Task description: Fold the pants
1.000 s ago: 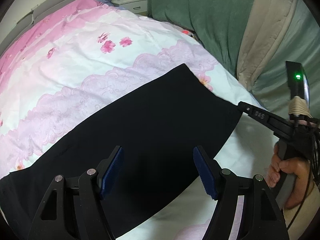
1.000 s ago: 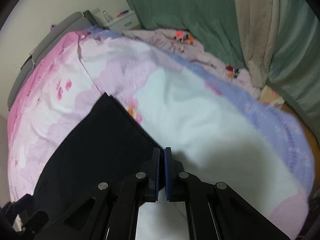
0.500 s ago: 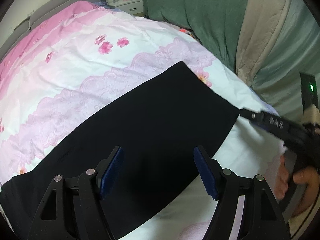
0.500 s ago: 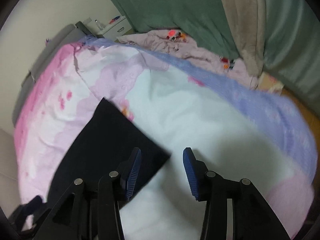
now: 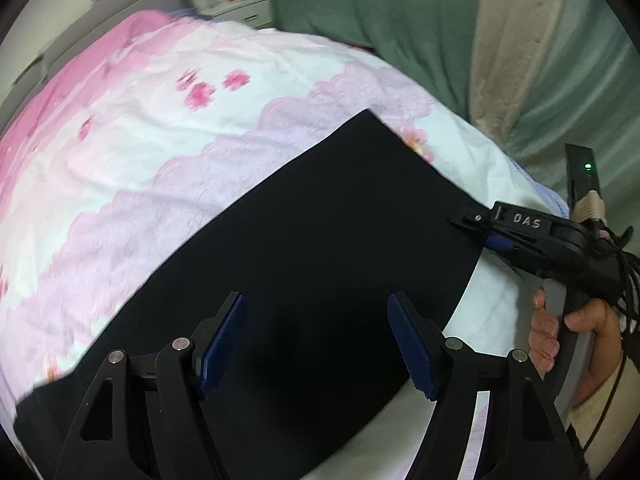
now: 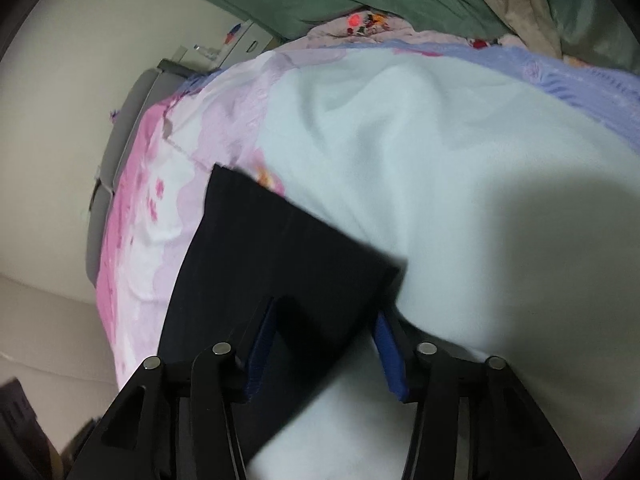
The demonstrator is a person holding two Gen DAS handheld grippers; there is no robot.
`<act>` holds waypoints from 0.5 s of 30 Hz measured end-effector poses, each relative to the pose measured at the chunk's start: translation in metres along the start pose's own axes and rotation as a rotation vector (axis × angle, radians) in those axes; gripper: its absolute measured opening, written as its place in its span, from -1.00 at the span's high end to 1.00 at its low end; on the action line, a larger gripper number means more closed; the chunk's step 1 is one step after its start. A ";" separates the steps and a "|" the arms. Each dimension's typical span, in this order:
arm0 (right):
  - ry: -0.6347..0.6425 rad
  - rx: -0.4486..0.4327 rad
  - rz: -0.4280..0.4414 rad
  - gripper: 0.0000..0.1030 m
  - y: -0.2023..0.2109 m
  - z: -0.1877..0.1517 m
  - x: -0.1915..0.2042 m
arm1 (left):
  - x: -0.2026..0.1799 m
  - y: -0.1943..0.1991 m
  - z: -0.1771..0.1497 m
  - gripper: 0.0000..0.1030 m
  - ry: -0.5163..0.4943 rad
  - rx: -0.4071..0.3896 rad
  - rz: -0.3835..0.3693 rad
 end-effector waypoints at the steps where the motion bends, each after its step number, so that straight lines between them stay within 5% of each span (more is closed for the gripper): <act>1: -0.005 -0.005 -0.003 0.29 -0.003 0.002 -0.002 | -0.001 -0.003 0.007 -0.43 -0.033 -0.010 -0.021; 7: -0.016 -0.030 -0.016 0.73 -0.004 0.003 -0.011 | 0.009 -0.037 0.071 -0.49 -0.207 -0.046 -0.136; 12: 0.049 -0.055 -0.094 0.74 -0.005 0.003 -0.007 | 0.006 -0.071 0.125 -0.48 -0.319 -0.029 -0.293; 15: 0.049 -0.067 -0.088 0.76 -0.006 0.004 -0.008 | -0.003 -0.093 0.144 -0.27 -0.357 0.020 -0.401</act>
Point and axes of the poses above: each gripper's, at about its wrist camera, not at the fingertips, and y roughly against the way its jaws point, x to its left, z to its top, the point moved 10 cm from there along -y, roughly the way its jaws point, and after that the axes turned 10 degrees about -y, right-handed, at the moved point
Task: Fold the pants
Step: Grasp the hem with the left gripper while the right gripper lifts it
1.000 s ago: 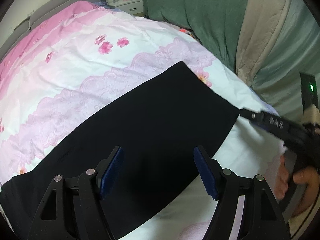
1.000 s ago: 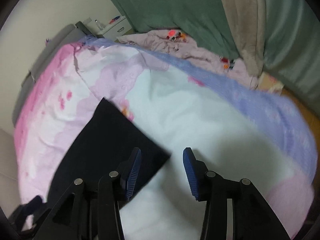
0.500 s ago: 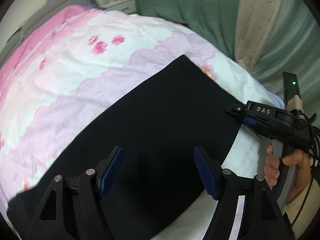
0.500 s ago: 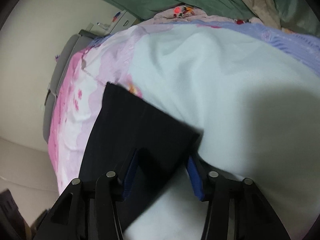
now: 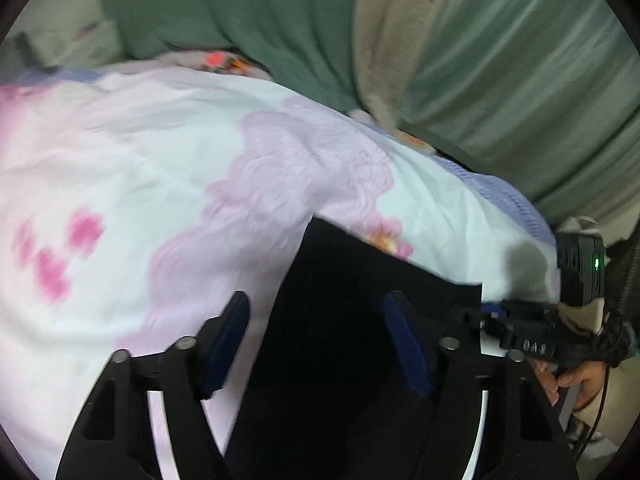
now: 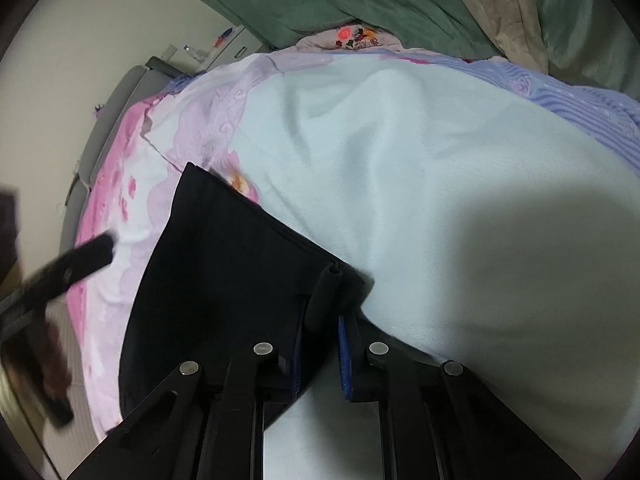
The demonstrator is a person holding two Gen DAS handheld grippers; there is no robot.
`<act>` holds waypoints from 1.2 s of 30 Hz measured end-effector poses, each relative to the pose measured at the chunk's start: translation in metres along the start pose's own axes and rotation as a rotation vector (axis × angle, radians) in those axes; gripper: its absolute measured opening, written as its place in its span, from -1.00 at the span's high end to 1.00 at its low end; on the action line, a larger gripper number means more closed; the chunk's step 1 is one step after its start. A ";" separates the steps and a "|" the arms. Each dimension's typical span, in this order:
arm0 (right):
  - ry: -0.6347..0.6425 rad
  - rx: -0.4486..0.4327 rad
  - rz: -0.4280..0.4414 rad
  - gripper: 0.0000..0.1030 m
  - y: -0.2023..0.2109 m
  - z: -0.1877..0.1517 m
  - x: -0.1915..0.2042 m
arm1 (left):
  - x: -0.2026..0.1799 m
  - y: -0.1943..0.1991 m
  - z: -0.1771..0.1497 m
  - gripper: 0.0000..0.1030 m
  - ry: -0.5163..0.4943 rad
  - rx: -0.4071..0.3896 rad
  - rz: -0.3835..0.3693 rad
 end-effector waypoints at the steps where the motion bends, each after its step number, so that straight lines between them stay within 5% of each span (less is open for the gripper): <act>1: -0.016 0.002 0.012 0.76 0.000 0.001 -0.001 | 0.004 -0.012 0.008 -0.23 0.004 0.016 -0.060; 7: -0.030 0.015 0.027 0.77 -0.001 0.001 -0.004 | 0.022 -0.057 0.022 0.09 0.011 0.144 -0.185; 10: -0.034 0.013 0.030 0.78 -0.004 0.001 -0.006 | 0.021 -0.065 0.024 0.15 -0.003 0.169 -0.238; 13: -0.031 0.014 0.037 0.80 -0.008 0.000 -0.007 | 0.012 -0.063 0.018 0.42 0.028 0.186 -0.312; 24: -0.039 0.013 0.056 0.84 -0.020 0.004 -0.004 | 0.005 -0.077 0.013 0.41 0.034 0.224 -0.183; 27: -0.029 0.013 0.044 0.84 -0.018 0.003 -0.004 | -0.004 -0.071 0.020 0.68 0.026 0.236 -0.128; 32: -0.099 0.073 -0.004 0.81 0.000 0.012 0.002 | -0.029 0.000 0.044 0.75 -0.041 0.135 -0.109; 36: -0.028 -0.034 -0.012 0.82 0.063 0.021 0.033 | -0.051 0.068 0.054 0.75 -0.122 0.027 -0.100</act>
Point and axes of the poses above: each gripper's, at about its wrist camera, not at the fingertips, and y roughly against the way its jaws point, x to its left, z to its top, the point moved 10 cm from there along -y, roughly the way its jaws point, and after that the axes turned 10 degrees about -y, right-handed, at the moved point
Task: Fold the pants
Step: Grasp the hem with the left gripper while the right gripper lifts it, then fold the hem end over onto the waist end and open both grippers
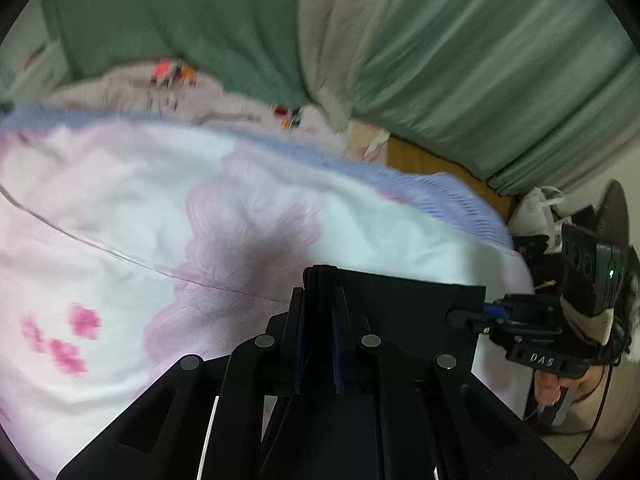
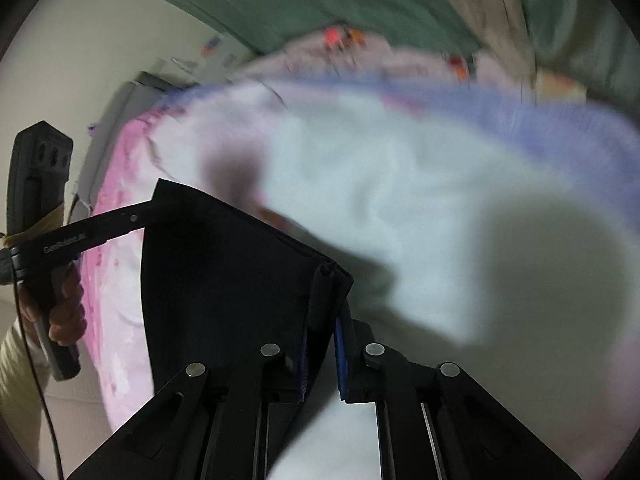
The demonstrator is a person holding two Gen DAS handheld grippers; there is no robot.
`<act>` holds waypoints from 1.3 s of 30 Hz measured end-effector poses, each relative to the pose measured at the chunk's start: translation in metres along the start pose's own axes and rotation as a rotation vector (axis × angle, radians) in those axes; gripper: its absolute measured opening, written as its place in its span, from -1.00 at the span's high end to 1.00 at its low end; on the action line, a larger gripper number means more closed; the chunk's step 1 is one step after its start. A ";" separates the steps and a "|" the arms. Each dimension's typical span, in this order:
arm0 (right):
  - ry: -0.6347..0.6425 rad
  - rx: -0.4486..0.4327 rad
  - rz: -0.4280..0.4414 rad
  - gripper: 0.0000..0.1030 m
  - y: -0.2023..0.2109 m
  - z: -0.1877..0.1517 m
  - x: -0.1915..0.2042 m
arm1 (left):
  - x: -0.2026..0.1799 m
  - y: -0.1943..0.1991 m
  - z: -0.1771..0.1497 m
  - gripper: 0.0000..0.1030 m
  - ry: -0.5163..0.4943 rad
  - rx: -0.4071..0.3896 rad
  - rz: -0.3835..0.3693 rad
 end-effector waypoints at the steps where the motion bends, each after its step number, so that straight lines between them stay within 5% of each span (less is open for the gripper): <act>1: 0.027 -0.029 -0.001 0.82 0.015 -0.001 0.009 | -0.008 0.020 -0.001 0.75 -0.017 -0.017 0.011; 12: 0.436 -0.228 -0.030 0.82 0.158 -0.065 0.144 | -0.021 0.184 -0.054 0.76 -0.057 -0.191 0.172; 19: 0.666 -0.272 -0.061 0.81 0.184 -0.151 0.213 | -0.021 0.244 -0.163 0.75 0.001 -0.252 0.250; 28: 0.974 -0.253 -0.184 0.81 0.147 -0.315 0.272 | 0.006 0.245 -0.339 0.75 0.191 -0.209 0.271; 39: 1.327 -0.044 -0.292 0.81 0.038 -0.499 0.270 | 0.035 0.185 -0.520 0.60 0.387 -0.012 0.327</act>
Point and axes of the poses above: each gripper's, at about its wrist camera, not at the fingertips, and y roughly against the way its jaws point, x to its left, z to its top, the point moved 10 cm from there along -y, roughly the way its jaws point, and after that the axes turned 10 degrees about -y, right-handed, at the moved point
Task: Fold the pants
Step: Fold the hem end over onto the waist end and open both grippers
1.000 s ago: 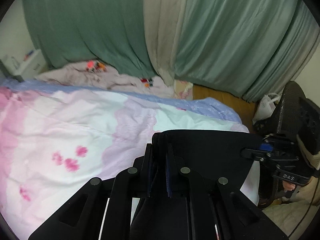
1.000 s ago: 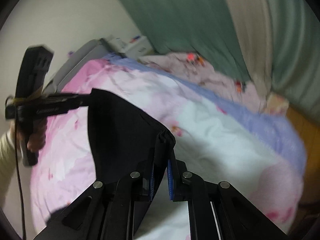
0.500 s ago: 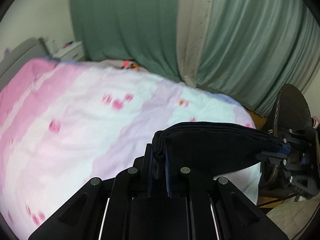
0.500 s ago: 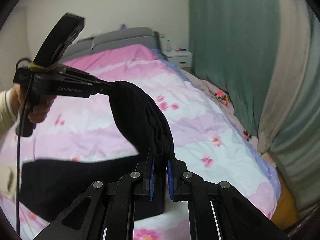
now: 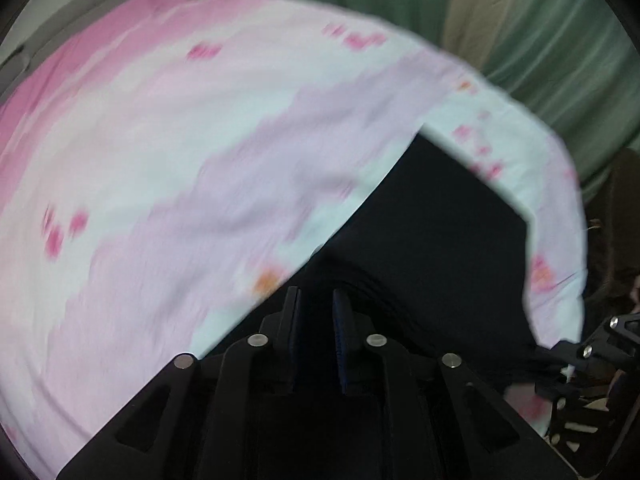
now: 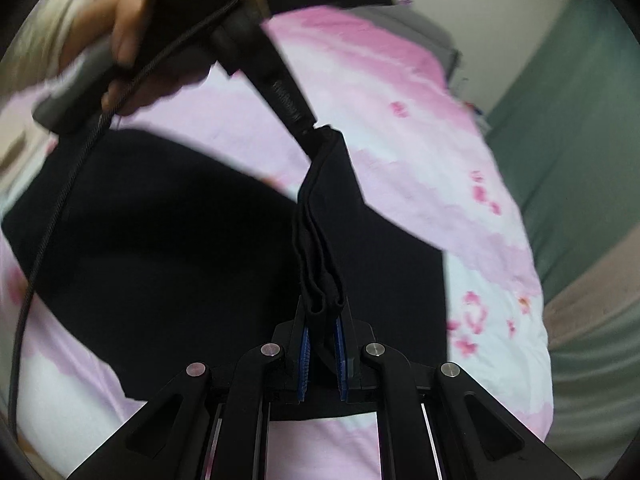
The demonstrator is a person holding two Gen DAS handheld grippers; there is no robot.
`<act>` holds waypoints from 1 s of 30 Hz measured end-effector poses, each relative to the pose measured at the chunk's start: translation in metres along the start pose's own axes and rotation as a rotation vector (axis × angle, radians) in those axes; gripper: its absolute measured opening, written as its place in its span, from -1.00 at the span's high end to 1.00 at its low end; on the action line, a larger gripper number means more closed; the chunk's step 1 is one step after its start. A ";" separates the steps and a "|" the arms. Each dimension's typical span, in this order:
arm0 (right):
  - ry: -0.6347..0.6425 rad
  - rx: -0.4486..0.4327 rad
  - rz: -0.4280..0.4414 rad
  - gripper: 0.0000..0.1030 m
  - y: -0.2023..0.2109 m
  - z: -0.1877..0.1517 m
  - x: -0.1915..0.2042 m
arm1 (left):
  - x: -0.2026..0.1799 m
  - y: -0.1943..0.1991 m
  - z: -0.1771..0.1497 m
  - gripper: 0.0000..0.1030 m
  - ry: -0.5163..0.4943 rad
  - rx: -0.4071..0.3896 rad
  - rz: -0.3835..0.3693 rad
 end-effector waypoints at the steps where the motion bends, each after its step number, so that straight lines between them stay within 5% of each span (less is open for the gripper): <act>1: 0.012 0.015 0.007 0.81 -0.006 -0.005 0.009 | 0.005 -0.004 -0.013 0.42 0.021 0.021 0.009; 4: 0.061 0.079 0.015 0.81 -0.032 -0.024 0.033 | 0.019 -0.009 -0.050 0.13 0.102 0.054 0.014; 8: 0.137 0.153 0.026 0.81 -0.056 -0.050 0.062 | 0.022 -0.006 -0.081 0.13 0.229 0.052 -0.045; 14: 0.222 0.185 0.034 0.73 -0.070 -0.067 0.083 | 0.016 0.019 -0.094 -0.06 0.307 -0.018 -0.028; 17: 0.217 0.203 0.078 0.55 -0.068 -0.070 0.089 | 0.021 0.040 -0.111 -0.13 0.360 -0.046 0.013; 24: 0.048 0.209 0.231 -0.37 -0.020 -0.055 0.088 | 0.027 0.102 -0.166 -0.33 0.481 -0.086 0.135; 30: -0.069 0.158 0.242 -0.41 0.036 -0.024 0.074 | 0.015 0.144 -0.227 -0.56 0.656 -0.115 0.178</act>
Point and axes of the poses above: each gripper's, at about its wrist camera, not at the fingertips, and y roughly against the way its jaws point, x to its left, z to its top, the point moved 10 cm from there along -y, roughly the way its jaws point, and after that the axes turned 10 degrees about -y, right-handed, at the moved point
